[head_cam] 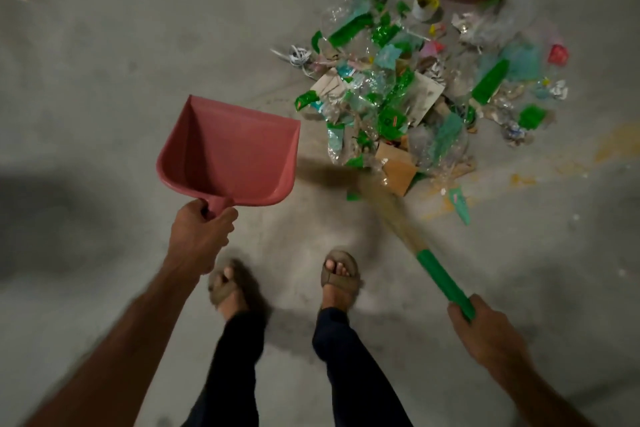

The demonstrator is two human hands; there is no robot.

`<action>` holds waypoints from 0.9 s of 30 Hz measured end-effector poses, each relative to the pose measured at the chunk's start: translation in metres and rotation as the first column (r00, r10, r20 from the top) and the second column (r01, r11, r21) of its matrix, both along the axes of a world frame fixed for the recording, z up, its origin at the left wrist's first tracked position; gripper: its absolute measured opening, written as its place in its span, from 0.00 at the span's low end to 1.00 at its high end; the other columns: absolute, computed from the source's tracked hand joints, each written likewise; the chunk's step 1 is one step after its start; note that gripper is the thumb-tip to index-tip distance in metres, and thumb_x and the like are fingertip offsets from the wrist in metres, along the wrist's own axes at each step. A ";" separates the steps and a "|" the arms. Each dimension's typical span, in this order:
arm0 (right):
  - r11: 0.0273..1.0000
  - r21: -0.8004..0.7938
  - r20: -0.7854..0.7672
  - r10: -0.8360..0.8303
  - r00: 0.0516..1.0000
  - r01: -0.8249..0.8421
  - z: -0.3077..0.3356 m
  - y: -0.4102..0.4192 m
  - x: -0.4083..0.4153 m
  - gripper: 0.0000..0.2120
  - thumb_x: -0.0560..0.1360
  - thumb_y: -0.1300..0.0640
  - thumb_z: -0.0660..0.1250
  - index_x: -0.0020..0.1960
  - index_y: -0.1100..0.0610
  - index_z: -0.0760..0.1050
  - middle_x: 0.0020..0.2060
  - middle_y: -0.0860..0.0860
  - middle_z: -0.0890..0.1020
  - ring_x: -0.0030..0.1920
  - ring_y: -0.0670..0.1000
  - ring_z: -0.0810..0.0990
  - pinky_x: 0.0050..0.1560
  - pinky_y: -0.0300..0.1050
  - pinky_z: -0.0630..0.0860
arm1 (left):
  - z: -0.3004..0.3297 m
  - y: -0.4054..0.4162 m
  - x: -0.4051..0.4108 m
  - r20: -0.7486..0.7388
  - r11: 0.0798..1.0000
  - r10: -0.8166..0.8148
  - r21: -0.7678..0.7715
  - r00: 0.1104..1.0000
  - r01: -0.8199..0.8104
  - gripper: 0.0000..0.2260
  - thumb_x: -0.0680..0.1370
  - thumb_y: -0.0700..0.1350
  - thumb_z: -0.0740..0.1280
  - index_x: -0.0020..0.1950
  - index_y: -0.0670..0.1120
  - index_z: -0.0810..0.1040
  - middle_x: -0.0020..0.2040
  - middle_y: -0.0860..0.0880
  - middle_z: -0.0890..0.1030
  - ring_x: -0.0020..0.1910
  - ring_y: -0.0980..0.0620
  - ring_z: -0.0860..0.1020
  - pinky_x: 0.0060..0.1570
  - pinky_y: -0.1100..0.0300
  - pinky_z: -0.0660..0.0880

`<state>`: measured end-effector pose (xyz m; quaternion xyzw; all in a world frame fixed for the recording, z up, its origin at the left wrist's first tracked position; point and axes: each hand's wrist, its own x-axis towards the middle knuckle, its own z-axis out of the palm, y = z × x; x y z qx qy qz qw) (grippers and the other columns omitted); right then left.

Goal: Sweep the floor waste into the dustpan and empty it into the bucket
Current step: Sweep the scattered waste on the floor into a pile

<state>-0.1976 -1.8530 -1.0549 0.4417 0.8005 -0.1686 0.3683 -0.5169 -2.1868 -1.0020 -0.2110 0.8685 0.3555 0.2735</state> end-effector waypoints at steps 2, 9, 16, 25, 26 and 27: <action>0.997 0.008 -0.061 -0.080 0.995 0.081 0.008 0.003 0.000 0.18 0.79 0.38 0.60 0.46 0.54 0.69 0.33 0.55 0.80 0.37 0.61 0.81 0.43 0.54 0.80 | -0.004 -0.004 -0.002 0.001 1.000 -0.009 -0.009 1.000 0.009 0.07 0.76 0.45 0.71 0.48 0.42 0.79 0.39 0.44 0.83 0.36 0.43 0.82 0.33 0.55 0.76; 0.988 -0.135 -0.084 -0.083 0.993 0.072 0.071 -0.040 0.024 0.15 0.75 0.35 0.63 0.47 0.46 0.71 0.29 0.51 0.80 0.26 0.45 0.78 0.31 0.45 0.76 | 0.010 -0.021 -0.017 0.047 0.999 -0.011 0.042 0.999 0.009 0.07 0.76 0.44 0.72 0.46 0.41 0.78 0.41 0.40 0.83 0.35 0.44 0.80 0.30 0.56 0.74; 0.925 -0.155 -0.020 0.347 0.938 -0.345 0.038 -0.150 -0.096 0.22 0.78 0.33 0.56 0.66 0.44 0.68 0.45 0.48 0.81 0.50 0.50 0.84 0.46 0.44 0.75 | 0.024 -0.059 -0.073 0.023 0.993 -0.078 0.088 0.997 0.076 0.07 0.77 0.44 0.71 0.48 0.40 0.78 0.37 0.45 0.82 0.29 0.51 0.78 0.25 0.60 0.73; 0.997 -0.080 -0.034 0.017 0.999 -0.020 -0.035 -0.183 -0.320 0.24 0.82 0.39 0.56 0.64 0.57 0.75 0.53 0.55 0.80 0.56 0.58 0.80 0.49 0.49 0.71 | 0.003 -0.089 -0.133 0.025 0.982 -0.177 0.076 0.984 0.175 0.05 0.77 0.44 0.71 0.49 0.43 0.79 0.38 0.46 0.82 0.30 0.51 0.78 0.25 0.62 0.73; 0.998 -0.065 -0.017 -0.006 1.000 0.005 -0.035 -0.178 -0.331 0.26 0.82 0.39 0.55 0.65 0.58 0.74 0.56 0.57 0.80 0.58 0.59 0.79 0.51 0.50 0.71 | 0.001 -0.092 -0.144 0.031 0.980 -0.184 0.078 0.982 0.181 0.05 0.77 0.44 0.71 0.49 0.44 0.79 0.39 0.46 0.83 0.31 0.51 0.79 0.25 0.62 0.73; 0.997 -0.051 -0.009 -0.051 0.999 0.051 -0.038 -0.172 -0.336 0.27 0.82 0.39 0.54 0.66 0.59 0.73 0.58 0.58 0.80 0.59 0.60 0.79 0.52 0.50 0.71 | 0.000 -0.093 -0.153 0.033 0.978 -0.192 0.091 0.981 0.188 0.05 0.77 0.44 0.71 0.49 0.44 0.79 0.40 0.45 0.83 0.31 0.51 0.79 0.26 0.62 0.73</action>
